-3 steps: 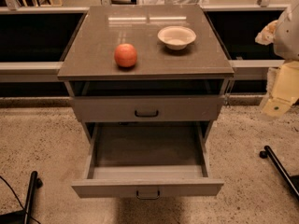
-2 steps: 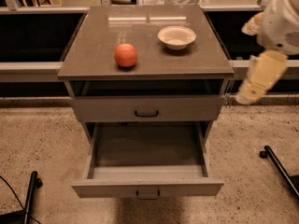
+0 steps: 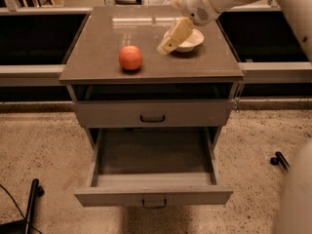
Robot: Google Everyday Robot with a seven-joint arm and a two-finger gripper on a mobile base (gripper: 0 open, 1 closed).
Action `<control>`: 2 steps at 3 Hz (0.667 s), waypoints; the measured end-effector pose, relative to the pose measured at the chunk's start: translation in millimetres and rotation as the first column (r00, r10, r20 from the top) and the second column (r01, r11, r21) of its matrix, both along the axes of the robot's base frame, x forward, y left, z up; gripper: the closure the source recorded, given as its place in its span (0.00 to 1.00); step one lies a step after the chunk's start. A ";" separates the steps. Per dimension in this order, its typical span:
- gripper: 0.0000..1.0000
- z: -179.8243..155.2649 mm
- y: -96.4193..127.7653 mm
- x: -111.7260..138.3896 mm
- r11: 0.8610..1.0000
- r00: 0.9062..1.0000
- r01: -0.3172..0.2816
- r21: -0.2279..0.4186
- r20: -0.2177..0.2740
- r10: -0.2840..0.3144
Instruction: Place apple into middle drawer
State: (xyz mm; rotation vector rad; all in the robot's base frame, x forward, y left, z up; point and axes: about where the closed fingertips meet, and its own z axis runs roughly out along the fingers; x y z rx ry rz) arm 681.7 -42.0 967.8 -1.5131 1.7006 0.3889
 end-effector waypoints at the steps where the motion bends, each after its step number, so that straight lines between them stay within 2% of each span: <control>1: 0.00 -48.4 43.0 50.6 0.997 0.995 -0.007 0.083 -0.102 0.015; 2: 0.00 -100.9 60.9 79.7 0.988 0.973 0.054 0.142 -0.231 -0.020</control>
Offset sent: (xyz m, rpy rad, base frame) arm 0.1118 0.0706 -0.1410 0.2167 0.3443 -0.0974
